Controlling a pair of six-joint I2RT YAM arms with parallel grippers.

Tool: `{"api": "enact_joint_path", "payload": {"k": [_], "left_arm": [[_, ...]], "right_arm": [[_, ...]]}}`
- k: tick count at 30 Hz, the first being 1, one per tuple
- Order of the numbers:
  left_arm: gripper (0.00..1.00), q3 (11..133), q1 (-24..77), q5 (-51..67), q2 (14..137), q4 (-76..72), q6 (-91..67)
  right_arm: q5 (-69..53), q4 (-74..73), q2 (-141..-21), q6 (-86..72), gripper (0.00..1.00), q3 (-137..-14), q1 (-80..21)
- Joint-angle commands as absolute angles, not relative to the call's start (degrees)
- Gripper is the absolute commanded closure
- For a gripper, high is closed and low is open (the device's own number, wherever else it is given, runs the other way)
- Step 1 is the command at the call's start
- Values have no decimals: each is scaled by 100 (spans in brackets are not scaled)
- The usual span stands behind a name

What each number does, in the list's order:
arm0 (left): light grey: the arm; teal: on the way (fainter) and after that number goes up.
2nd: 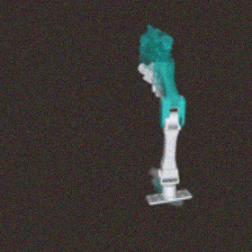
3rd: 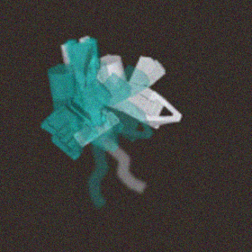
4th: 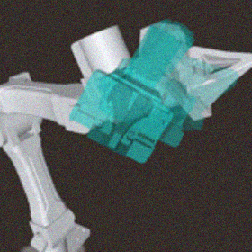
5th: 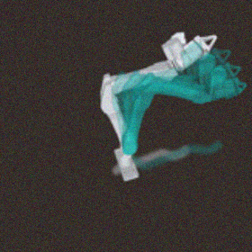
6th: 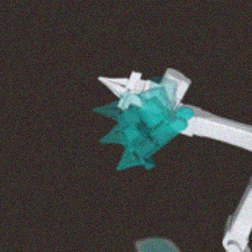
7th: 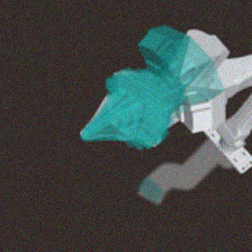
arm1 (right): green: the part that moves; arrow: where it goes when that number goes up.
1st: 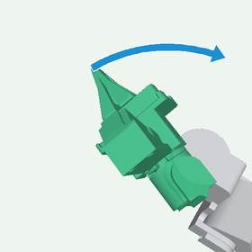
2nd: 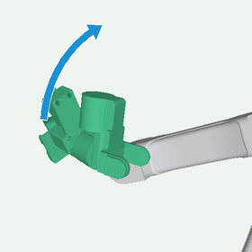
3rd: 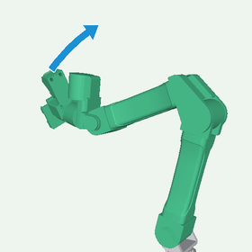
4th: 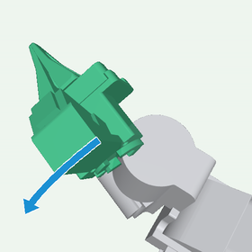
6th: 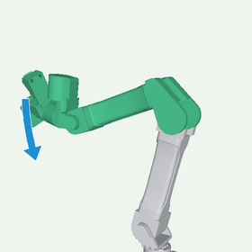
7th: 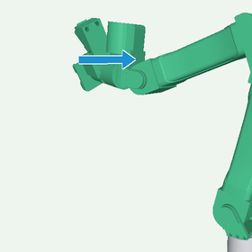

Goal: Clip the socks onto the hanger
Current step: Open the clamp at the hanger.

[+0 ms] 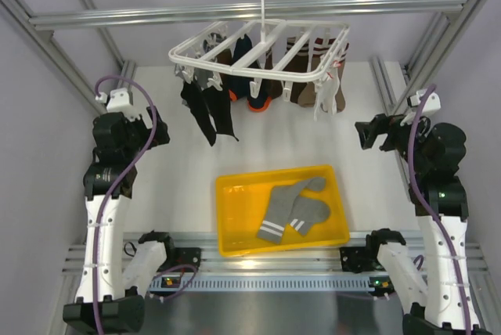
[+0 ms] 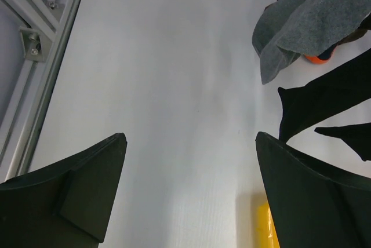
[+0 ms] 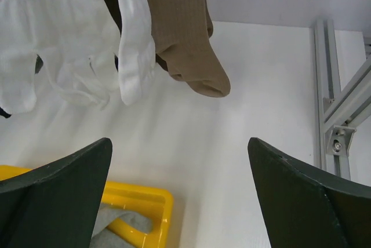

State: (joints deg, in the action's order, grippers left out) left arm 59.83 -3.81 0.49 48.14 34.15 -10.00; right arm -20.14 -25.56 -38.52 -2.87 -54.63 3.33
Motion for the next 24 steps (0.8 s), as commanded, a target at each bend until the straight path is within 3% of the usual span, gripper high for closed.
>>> {"api": "enact_joint_path", "payload": {"k": [1,6,14,20,24], "left_arm": [[2,6249,-378,191,4624,2858,-670],[3,6249,-378,2008,4272,2251,-500],[11,6056,-361,3688,4149,942,-1247],[14,5537,-18,4035,4218,-738,-1644],[15,5703,1384,3492,4631,-773,-584]], "right_arm": [[-1758,-2198,-3885,-703,0,-5818,439],[-2530,-1689,-3753,-782,0,-5880,439],[-3452,-1363,-3797,-1309,0,-6144,439],[-3770,-1064,-3823,-1828,0,-5924,431],[-3771,-1002,-3893,-1933,0,-5810,422]]}}
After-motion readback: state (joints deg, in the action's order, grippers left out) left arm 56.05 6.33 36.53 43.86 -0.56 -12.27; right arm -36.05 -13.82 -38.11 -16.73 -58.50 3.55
